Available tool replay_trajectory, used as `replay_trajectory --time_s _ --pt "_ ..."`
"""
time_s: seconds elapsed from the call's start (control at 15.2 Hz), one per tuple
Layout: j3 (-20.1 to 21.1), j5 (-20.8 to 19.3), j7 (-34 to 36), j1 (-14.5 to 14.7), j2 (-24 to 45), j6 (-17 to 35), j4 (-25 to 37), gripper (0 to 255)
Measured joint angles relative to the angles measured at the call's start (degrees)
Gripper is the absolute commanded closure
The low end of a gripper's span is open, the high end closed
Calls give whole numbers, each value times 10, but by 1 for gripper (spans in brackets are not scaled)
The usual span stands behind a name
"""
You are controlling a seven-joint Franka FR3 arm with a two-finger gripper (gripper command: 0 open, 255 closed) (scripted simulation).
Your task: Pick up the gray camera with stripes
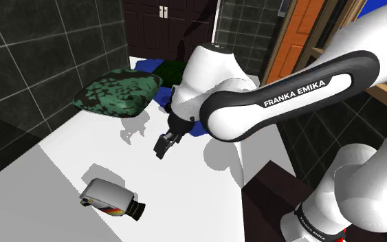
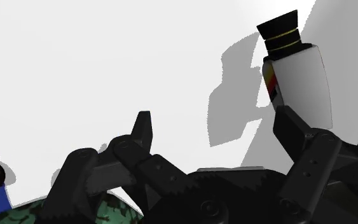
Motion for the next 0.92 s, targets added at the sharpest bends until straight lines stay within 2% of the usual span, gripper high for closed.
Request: replay_trajectory --time_s 0.26,0.53,0.79,0.92 --pt "34 -51 35 3 78 56 28 0" --pt "55 -138 92 13 164 105 64 0" --pt "48 -235 153 46 244 127 116 0" --pt "33 -284 185 72 288 140 143 0"
